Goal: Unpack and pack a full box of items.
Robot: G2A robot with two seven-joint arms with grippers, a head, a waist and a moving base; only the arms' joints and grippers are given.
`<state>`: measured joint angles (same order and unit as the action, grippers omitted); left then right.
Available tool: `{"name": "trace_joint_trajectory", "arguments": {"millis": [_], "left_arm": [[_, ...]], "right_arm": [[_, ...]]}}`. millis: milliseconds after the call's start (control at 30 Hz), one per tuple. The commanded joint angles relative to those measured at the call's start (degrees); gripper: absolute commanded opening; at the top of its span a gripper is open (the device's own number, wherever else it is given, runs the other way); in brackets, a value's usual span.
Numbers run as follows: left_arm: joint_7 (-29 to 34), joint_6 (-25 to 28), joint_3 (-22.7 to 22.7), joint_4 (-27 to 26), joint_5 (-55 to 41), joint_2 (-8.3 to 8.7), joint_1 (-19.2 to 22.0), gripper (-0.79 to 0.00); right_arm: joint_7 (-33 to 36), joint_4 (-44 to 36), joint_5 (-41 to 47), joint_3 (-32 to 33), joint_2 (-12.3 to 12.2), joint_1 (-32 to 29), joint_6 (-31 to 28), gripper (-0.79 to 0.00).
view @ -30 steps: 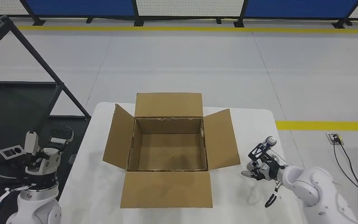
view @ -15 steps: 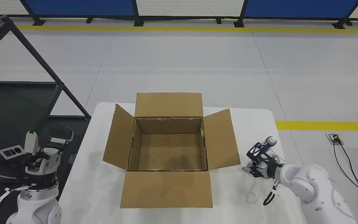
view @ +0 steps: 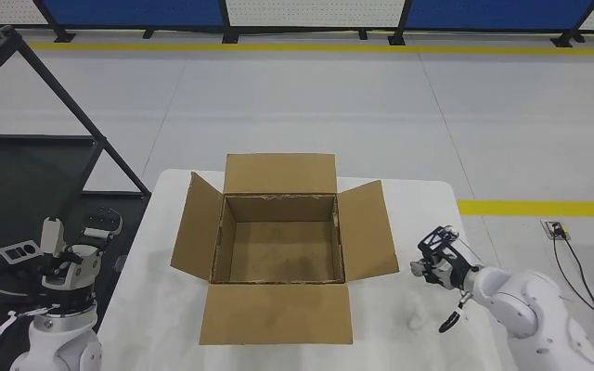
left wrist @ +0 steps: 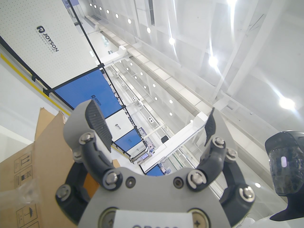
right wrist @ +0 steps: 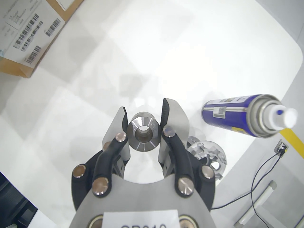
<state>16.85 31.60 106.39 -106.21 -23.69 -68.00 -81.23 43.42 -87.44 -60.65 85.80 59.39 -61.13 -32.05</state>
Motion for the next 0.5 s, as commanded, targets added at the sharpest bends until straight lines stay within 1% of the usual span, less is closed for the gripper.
{"name": "trace_joint_trajectory", "arguments": {"millis": [0, 167, 333, 400, 467], "left_arm": [[0.00, 0.00, 0.00, 0.00, 0.00, 0.00, 0.00, 0.000], [0.00, 0.00, 0.00, 0.00, 0.00, 0.00, 0.00, 0.000], [0.00, 0.00, 0.00, 0.00, 0.00, 0.00, 0.00, 0.000], [0.00, 0.00, 0.00, 0.00, 0.00, 0.00, 0.00, 0.000], [0.00, 0.00, 0.00, 0.00, 0.00, 0.00, 0.00, 0.000]], "right_arm": [[0.53, -2.29, 1.10, 1.46, -0.14, -0.94, 2.56, -0.785], [1.86, -10.86, 5.95, 5.67, -0.28, -3.49, 11.43, -0.785], [1.92, -22.60, 9.19, 8.45, -0.25, -6.26, 18.46, -0.785], [1.15, -27.41, 10.57, 8.70, -0.16, -7.27, 20.30, -0.785], [-0.04, -31.40, 13.12, 8.78, -0.05, -8.00, 20.86, -0.785]]}}
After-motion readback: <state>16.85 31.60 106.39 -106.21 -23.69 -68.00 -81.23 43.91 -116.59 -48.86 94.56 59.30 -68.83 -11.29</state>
